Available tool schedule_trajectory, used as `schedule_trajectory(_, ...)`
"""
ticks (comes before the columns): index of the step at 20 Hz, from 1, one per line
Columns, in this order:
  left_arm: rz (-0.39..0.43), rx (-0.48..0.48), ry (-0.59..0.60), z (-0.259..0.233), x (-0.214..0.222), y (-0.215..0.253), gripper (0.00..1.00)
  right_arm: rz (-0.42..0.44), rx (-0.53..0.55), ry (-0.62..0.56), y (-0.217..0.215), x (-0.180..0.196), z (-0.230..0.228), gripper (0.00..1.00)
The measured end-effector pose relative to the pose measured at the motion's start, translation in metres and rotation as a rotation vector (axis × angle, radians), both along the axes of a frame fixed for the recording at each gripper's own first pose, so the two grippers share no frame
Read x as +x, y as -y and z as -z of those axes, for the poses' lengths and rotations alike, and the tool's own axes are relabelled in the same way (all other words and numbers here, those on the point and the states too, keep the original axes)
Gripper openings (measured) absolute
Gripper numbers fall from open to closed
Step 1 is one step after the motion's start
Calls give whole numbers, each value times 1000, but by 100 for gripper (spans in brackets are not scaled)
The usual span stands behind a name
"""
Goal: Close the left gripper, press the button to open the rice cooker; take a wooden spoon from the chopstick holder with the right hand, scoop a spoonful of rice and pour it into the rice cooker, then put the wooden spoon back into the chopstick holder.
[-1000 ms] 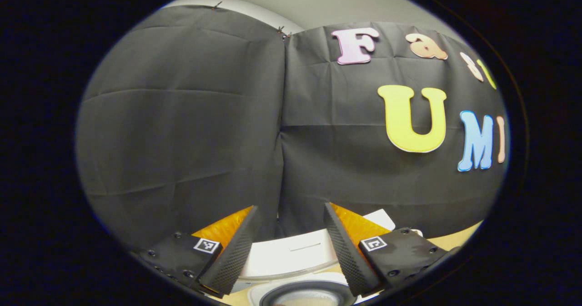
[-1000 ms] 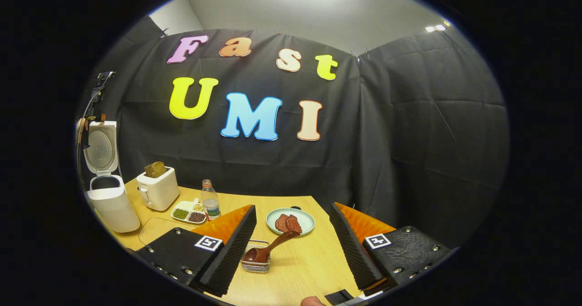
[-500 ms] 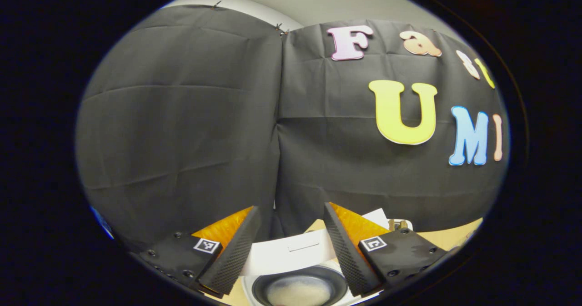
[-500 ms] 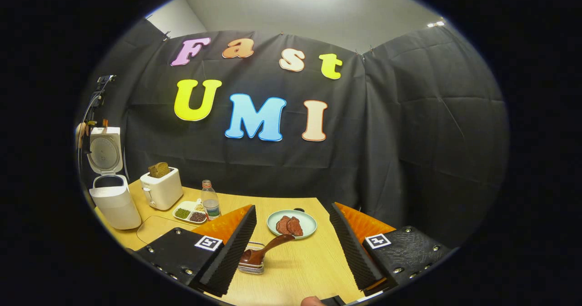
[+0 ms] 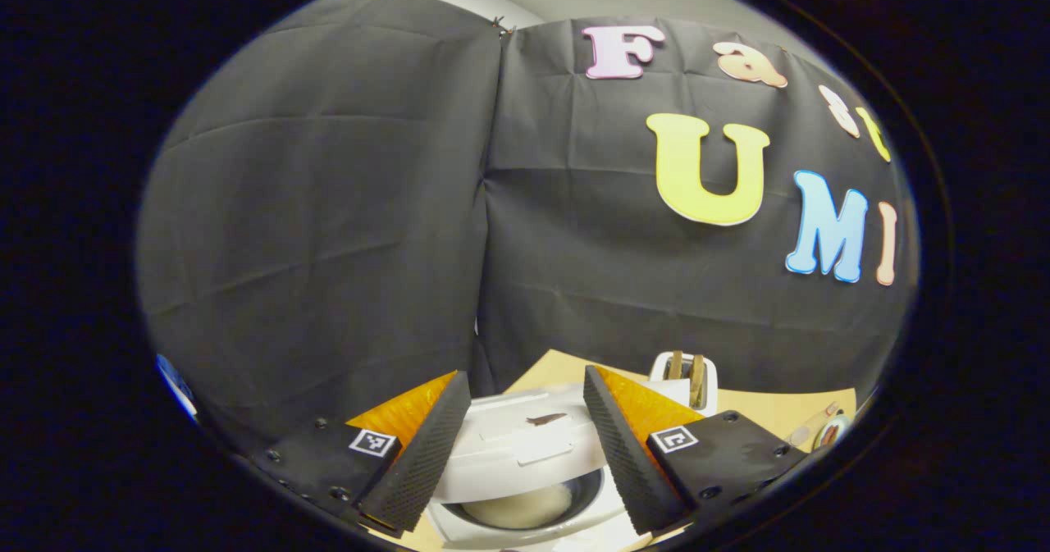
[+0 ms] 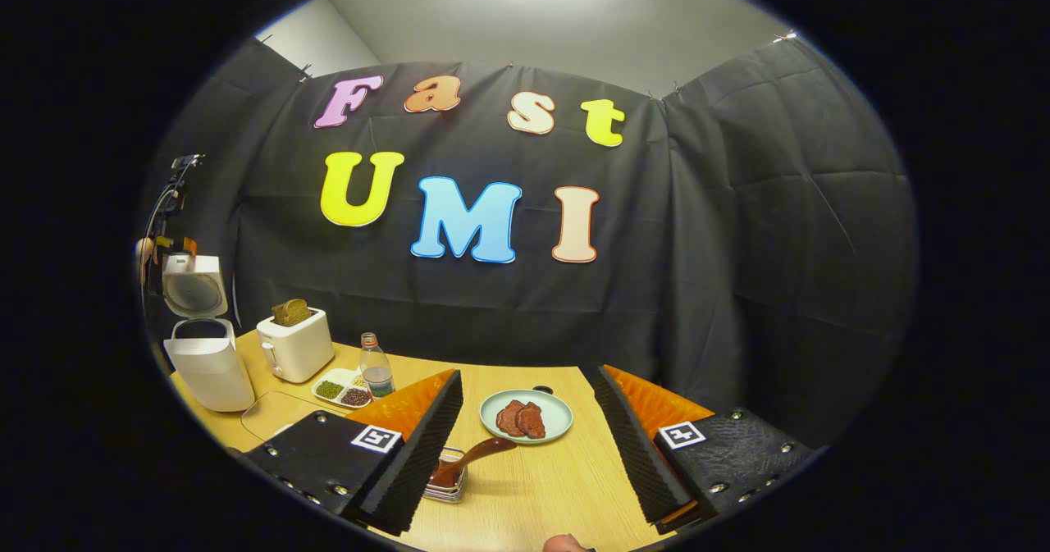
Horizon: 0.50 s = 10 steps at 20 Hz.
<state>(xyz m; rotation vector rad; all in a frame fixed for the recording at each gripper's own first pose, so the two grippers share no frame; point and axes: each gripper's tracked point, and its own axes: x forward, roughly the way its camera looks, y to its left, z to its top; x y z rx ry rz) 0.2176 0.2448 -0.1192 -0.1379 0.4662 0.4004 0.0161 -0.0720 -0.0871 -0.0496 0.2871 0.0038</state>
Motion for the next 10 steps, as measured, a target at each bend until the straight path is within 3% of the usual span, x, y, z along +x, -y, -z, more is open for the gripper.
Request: schedule_trajectory(10,40,-13,-82,53,-40,43,99,-52,0,-12,-4,3,8,98)
